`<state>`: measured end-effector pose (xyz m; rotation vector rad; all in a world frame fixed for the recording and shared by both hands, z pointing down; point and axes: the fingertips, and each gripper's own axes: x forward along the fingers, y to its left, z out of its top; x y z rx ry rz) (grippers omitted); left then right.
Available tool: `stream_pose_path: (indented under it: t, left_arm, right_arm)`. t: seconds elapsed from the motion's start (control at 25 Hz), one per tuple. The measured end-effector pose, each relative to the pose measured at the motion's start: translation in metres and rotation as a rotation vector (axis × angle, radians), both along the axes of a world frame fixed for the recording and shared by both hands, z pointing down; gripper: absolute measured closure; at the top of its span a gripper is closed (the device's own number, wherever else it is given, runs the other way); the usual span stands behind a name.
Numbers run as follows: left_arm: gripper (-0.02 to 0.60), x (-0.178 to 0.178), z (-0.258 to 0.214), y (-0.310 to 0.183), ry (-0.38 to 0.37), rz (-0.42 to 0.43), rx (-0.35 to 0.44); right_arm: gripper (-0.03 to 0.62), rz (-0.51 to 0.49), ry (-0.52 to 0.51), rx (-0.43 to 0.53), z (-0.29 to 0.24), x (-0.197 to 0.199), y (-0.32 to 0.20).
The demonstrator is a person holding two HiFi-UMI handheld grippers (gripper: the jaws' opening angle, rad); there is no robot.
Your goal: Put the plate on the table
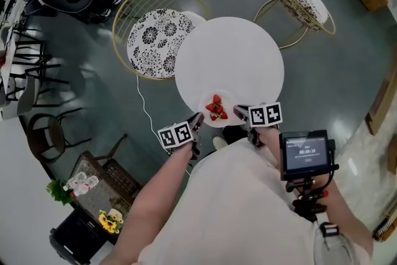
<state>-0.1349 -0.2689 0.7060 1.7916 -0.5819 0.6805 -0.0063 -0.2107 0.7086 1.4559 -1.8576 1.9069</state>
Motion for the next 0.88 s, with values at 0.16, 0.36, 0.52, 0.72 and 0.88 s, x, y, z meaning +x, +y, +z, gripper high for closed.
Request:
stream_pose_path:
  t: [0.16,0.36,0.52,0.72,0.88]
  left_arm:
    - [0.545,0.013,0.0,-0.004,0.007,0.03,0.003]
    - [0.545,0.025,0.001,-0.017,0.002,0.065,0.013]
    - [0.545,0.035,0.003,-0.018,0.006,0.083,0.002]
    - [0.545,0.056,0.006,-0.022,-0.003,0.104,0.001]
    - [0.545,0.071,0.015,-0.032,-0.02,0.102,-0.006]
  right_arm:
    - [0.562,0.031,0.008,-0.006,-0.002,0.012,0.001]
    - [0.563,0.06,0.015,0.009,-0.001,0.021,-0.01]
    - [0.563,0.085,0.015,-0.003,-0.001,0.029,-0.007]
    - [0.563,0.111,0.016,-0.009,0.003,0.048,-0.008]
    - [0.563,0.111,0.017,-0.014,0.014,0.064,-0.019]
